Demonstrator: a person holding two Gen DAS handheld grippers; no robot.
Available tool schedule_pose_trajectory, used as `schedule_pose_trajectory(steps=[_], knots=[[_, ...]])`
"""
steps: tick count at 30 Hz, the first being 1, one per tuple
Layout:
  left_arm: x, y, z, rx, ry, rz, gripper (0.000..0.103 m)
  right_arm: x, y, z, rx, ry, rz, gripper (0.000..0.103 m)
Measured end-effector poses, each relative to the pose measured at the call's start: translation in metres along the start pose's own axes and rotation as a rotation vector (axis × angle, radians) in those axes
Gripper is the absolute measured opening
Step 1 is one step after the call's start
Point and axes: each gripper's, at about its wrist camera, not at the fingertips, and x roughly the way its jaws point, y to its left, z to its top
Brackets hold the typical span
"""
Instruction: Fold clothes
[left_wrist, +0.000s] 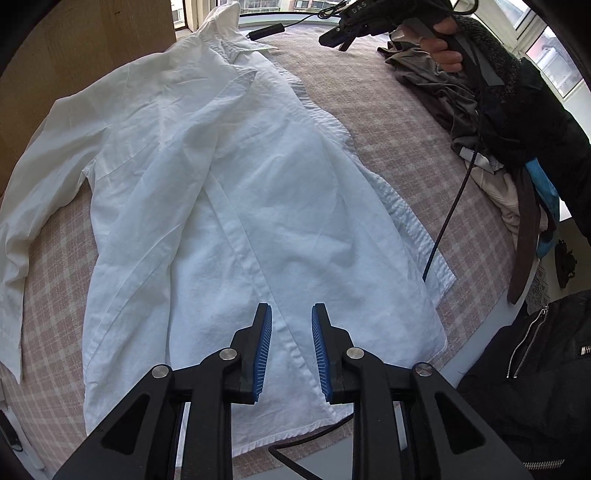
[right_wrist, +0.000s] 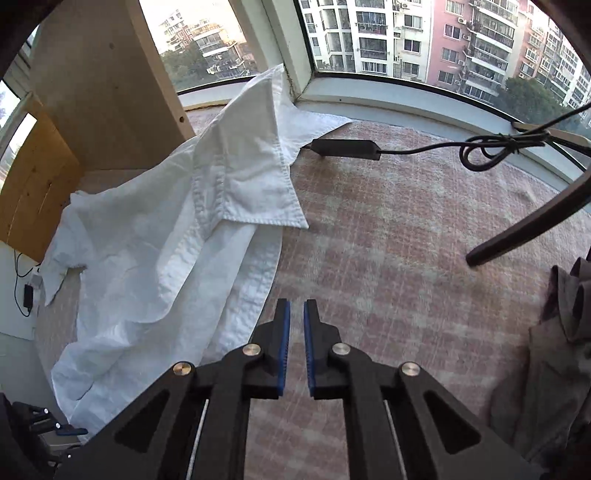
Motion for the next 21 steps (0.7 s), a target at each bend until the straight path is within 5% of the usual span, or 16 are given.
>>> schedule_pose_trajectory(steps=[3,6,9,16,21], knots=[[-0.007,-0.007,-0.005,0.009,-0.005,-0.034,0.022,-0.047,0.004,-0.026,0.086,0.003,0.221,0.01],[-0.011,-0.022,-0.008,0.058,-0.016,-0.074,0.022,-0.074,0.017,-0.037,0.104,-0.056,0.253,0.021],[-0.008,-0.043,-0.01,0.113,-0.018,-0.104,0.026,-0.067,0.036,-0.028,0.035,-0.051,0.092,0.022],[0.008,-0.093,-0.017,0.089,0.01,-0.113,0.034,0.016,0.045,0.012,-0.077,0.063,-0.01,0.023],[0.034,-0.113,0.001,-0.009,0.005,0.019,0.037,0.072,0.05,0.037,-0.14,0.144,-0.074,0.027]])
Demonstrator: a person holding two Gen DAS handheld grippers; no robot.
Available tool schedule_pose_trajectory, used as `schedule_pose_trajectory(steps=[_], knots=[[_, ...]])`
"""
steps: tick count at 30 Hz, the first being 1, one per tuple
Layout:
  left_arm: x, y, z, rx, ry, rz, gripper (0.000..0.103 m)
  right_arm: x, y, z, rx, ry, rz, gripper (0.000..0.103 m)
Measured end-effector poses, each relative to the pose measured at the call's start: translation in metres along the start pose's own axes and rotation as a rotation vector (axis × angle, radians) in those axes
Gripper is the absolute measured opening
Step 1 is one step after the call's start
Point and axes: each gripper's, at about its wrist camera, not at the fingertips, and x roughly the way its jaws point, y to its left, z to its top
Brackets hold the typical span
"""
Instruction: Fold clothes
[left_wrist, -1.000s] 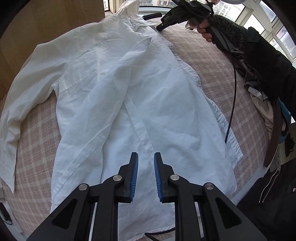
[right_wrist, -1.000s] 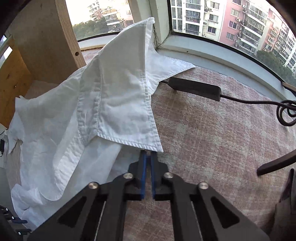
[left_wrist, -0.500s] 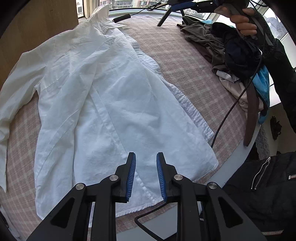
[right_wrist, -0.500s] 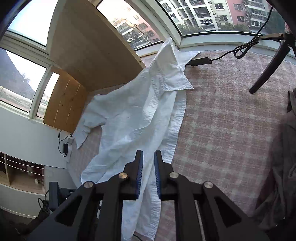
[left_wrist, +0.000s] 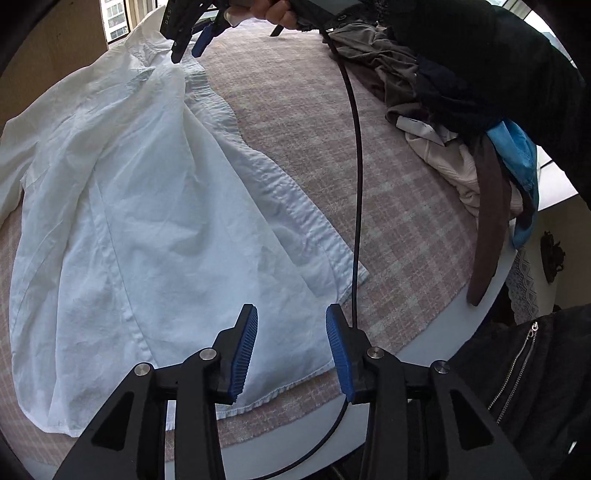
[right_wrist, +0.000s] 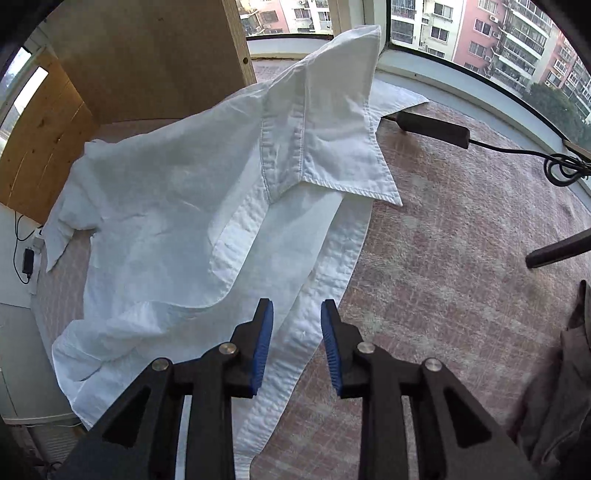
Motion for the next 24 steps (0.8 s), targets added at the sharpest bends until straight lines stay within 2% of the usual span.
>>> schedule_pose_trajectory(steps=[2,4,5,6,8,9,10,13,14,15,17,20,22,23,24], knots=[[0.011,-0.005,0.007,-0.014,0.005,0.052,0.037,0.011,-0.001,0.007,-0.011,0.008,0.004,0.027],[0.018,-0.006,0.011,-0.029,0.011,0.048,0.031,0.018,-0.004,0.011,-0.011,0.018,0.036,0.027],[0.021,-0.006,0.012,-0.031,0.01,0.057,0.012,0.02,-0.004,0.012,-0.012,0.022,0.045,0.027],[0.023,-0.006,0.014,-0.033,0.01,0.066,0.001,0.021,-0.005,0.013,-0.014,0.024,0.049,0.027],[0.022,-0.005,0.014,-0.035,-0.004,0.062,0.0,0.02,-0.005,0.014,-0.026,0.026,0.074,0.023],[0.019,-0.003,0.012,-0.043,-0.012,0.055,0.0,0.018,-0.006,0.015,-0.032,0.027,0.087,0.011],[0.016,0.0,0.011,-0.054,-0.02,0.051,0.0,0.017,-0.006,0.016,-0.038,0.028,0.101,0.008],[0.005,0.009,0.007,-0.101,-0.045,0.028,0.0,0.008,-0.005,0.017,-0.092,0.001,0.076,0.008],[0.002,0.012,0.006,-0.121,-0.053,0.017,0.0,0.005,-0.005,0.018,-0.109,-0.004,0.064,0.014],[-0.001,0.014,0.005,-0.132,-0.059,0.01,0.0,0.005,-0.006,0.019,-0.117,0.002,0.06,0.027],[-0.006,0.016,0.002,-0.146,-0.069,0.001,0.0,0.01,-0.009,0.02,-0.121,0.019,0.033,0.045],[-0.009,0.016,0.001,-0.146,-0.072,0.002,0.0,0.018,-0.013,0.02,-0.131,0.026,0.014,0.045],[-0.011,0.016,0.001,-0.149,-0.07,0.0,0.0,0.021,-0.018,0.02,-0.114,0.02,0.041,0.036],[-0.014,0.015,0.001,-0.151,-0.073,-0.005,0.0,0.019,-0.021,0.021,-0.105,0.006,0.063,0.011],[-0.018,0.013,0.002,-0.15,-0.083,-0.013,0.0,0.013,-0.024,0.023,-0.092,-0.011,0.083,0.002]])
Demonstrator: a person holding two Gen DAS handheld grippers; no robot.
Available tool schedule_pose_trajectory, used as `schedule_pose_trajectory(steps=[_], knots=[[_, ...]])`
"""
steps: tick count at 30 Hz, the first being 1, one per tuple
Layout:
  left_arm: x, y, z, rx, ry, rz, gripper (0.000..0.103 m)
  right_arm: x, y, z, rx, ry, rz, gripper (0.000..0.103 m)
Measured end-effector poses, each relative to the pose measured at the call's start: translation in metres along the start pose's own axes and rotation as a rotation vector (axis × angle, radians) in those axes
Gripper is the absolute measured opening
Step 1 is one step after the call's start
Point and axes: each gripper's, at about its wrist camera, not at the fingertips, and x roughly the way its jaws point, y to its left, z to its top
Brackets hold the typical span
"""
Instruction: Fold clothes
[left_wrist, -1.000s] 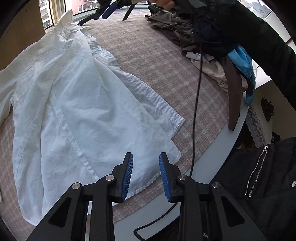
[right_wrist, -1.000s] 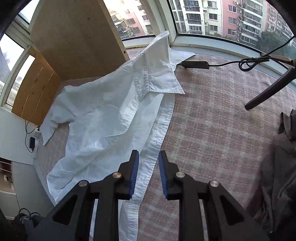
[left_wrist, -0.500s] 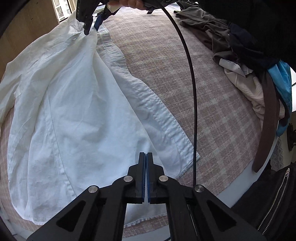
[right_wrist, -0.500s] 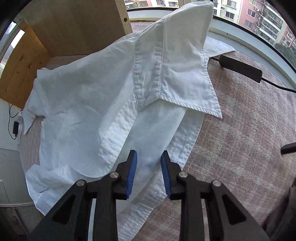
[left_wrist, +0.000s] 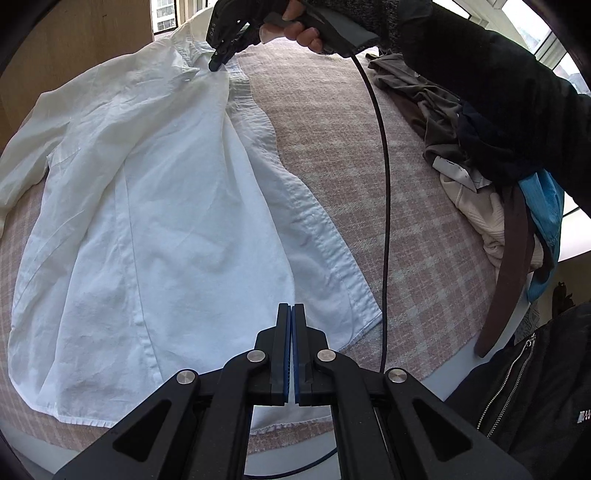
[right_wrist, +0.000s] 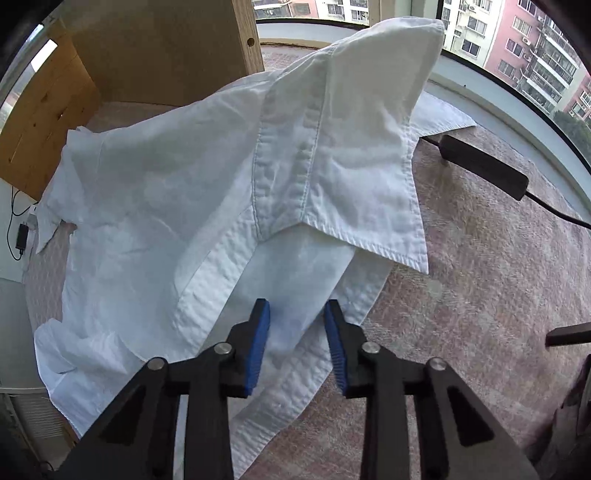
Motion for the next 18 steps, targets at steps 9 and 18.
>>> schedule_pose_trajectory(steps=[9,18], knots=[[-0.003,-0.032,0.03,0.115,-0.04,-0.047,0.0,-0.054,0.004,0.016,-0.04,-0.13,-0.045,0.002],[0.03,-0.028,0.03,0.038,0.044,-0.135,0.005,-0.01,-0.008,0.02,-0.043,-0.114,-0.394,0.001]])
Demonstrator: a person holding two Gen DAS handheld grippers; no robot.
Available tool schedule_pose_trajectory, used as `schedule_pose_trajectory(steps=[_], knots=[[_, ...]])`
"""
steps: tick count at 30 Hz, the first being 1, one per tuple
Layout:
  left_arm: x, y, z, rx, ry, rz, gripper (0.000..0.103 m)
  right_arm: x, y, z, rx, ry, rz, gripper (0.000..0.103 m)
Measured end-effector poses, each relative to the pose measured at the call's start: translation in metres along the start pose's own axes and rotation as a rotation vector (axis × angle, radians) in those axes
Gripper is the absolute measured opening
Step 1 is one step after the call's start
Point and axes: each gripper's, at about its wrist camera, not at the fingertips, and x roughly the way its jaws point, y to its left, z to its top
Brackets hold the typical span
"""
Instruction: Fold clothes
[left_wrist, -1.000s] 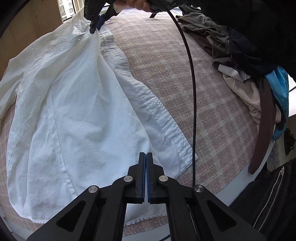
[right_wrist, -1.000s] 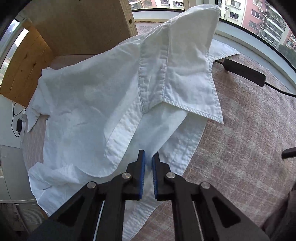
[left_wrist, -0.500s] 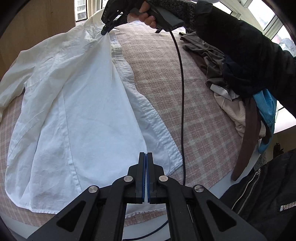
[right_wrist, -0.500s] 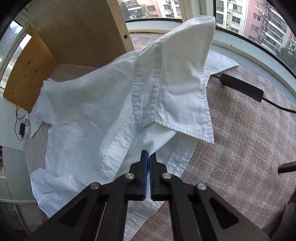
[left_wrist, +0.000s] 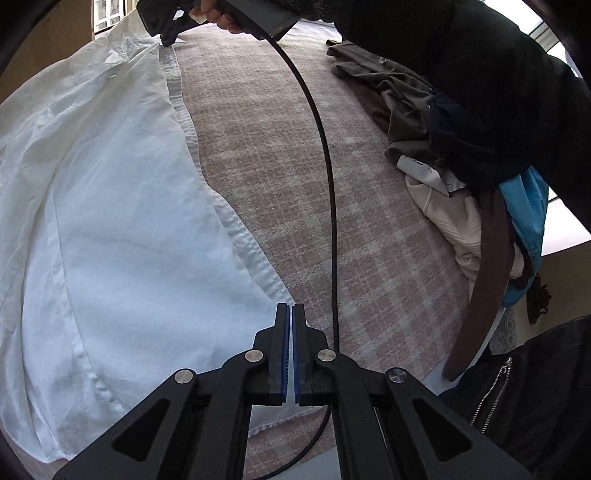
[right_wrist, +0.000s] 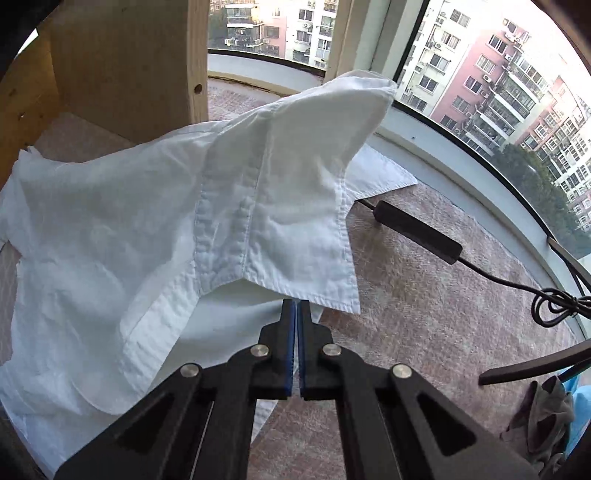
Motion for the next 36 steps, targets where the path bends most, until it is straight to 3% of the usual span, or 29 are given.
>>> schedule_pose_trajectory(steps=[4,7,9,12,15,19,23,25,27,29,31,32,33,34,36], knots=[[-0.06,0.02,-0.032,-0.036,-0.069,0.114,0.017,-0.022,-0.011,-0.012,0.021,0.036,0.054,0.002],[-0.097,0.061,-0.07,-0.139,-0.064,0.224,0.018,-0.06,-0.011,-0.034,0.0,0.023,0.116,0.01],[-0.116,0.091,-0.092,-0.21,-0.051,0.297,0.018,-0.091,-0.007,-0.067,0.01,0.019,0.228,0.027],[-0.133,0.132,-0.122,-0.307,-0.034,0.366,0.017,-0.123,0.023,-0.112,-0.007,0.044,0.382,0.028],[-0.14,0.155,-0.14,-0.342,-0.043,0.374,0.017,-0.131,0.047,-0.161,-0.031,0.085,0.417,0.028],[-0.134,0.186,-0.141,-0.362,-0.063,0.353,0.02,-0.128,0.066,-0.209,-0.03,0.143,0.428,0.028],[-0.128,0.22,-0.137,-0.381,-0.072,0.341,0.027,-0.128,0.082,-0.19,0.018,0.11,0.392,0.028],[-0.126,0.239,-0.136,-0.406,-0.081,0.311,0.036,-0.127,0.09,-0.168,0.042,0.082,0.373,0.028],[-0.122,0.257,-0.135,-0.453,-0.083,0.248,0.039,-0.121,0.103,-0.143,0.029,0.064,0.323,0.035],[-0.118,0.264,-0.132,-0.474,-0.098,0.158,0.039,-0.113,0.111,-0.125,0.033,0.068,0.274,0.035],[-0.115,0.263,-0.125,-0.448,-0.118,0.124,0.038,-0.106,0.117,-0.112,0.041,0.076,0.237,0.035],[-0.114,0.26,-0.122,-0.431,-0.126,0.129,0.029,-0.104,0.119,-0.109,0.047,0.08,0.231,0.035],[-0.114,0.257,-0.118,-0.414,-0.134,0.144,0.007,-0.101,0.121,-0.106,0.052,0.084,0.225,0.035],[-0.114,0.254,-0.115,-0.397,-0.142,0.158,0.0,-0.1,0.122,-0.105,0.058,0.086,0.208,0.035],[-0.122,0.243,-0.113,-0.351,-0.194,0.133,0.001,-0.099,0.122,-0.108,0.057,0.091,0.177,0.035]])
